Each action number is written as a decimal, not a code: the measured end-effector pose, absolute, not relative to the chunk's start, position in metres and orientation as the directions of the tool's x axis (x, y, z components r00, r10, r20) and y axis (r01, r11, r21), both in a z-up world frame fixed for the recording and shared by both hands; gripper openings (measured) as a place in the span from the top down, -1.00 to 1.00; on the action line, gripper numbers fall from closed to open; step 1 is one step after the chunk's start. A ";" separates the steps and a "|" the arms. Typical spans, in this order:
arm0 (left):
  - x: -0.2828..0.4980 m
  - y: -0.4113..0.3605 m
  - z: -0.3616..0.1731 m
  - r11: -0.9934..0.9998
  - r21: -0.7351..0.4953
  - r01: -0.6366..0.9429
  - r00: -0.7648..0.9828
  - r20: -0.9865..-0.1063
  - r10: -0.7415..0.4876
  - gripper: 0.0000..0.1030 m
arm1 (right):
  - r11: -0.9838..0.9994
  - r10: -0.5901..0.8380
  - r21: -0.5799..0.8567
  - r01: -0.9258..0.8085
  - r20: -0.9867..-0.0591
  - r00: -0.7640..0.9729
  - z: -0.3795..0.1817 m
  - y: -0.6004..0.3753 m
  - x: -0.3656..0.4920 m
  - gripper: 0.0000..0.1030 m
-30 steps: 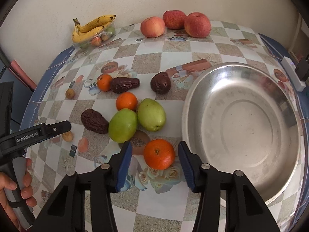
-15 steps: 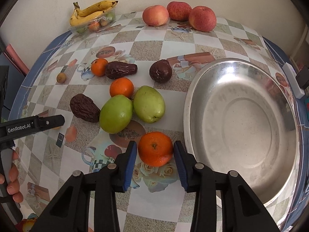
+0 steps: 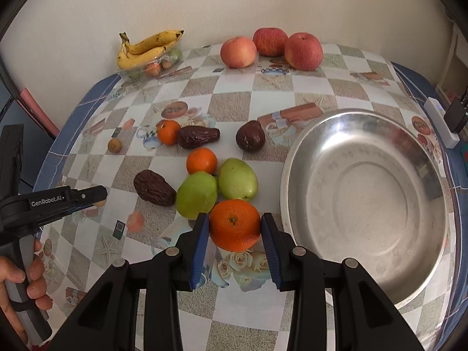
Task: Organize fruits
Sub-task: 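Carry both fruits over the steel bowl and open both tools to drop them, then lift both open tools out of the bowl back toward the fruit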
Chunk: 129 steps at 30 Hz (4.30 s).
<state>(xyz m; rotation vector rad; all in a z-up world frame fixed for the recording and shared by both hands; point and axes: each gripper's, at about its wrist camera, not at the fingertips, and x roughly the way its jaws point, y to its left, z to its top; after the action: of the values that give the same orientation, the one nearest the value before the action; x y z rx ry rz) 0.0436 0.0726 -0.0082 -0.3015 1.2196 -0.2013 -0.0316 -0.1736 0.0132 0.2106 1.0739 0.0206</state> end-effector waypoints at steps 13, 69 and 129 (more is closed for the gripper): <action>0.064 0.017 0.030 0.934 -0.356 0.028 0.348 -0.873 -0.343 0.44 | 0.956 0.065 0.200 0.217 -0.860 0.507 0.034 -0.206 -0.020 0.26; 0.041 -0.181 0.009 0.866 -0.284 0.411 0.203 -0.898 -0.391 0.26 | 0.789 -0.158 0.120 0.602 -0.908 0.388 0.013 -0.345 -0.043 0.22; 0.084 -0.028 0.039 1.000 -0.011 0.012 0.492 -0.871 -0.016 -1.00 | 0.936 -0.085 0.100 0.338 -0.866 0.493 0.031 -0.249 -0.007 -0.75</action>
<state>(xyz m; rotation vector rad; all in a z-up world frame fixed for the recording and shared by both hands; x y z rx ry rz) 0.0842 -0.0284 0.0385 -0.0039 1.0568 -0.0171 -0.0075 -0.2487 0.0311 0.2725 1.0266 -0.2606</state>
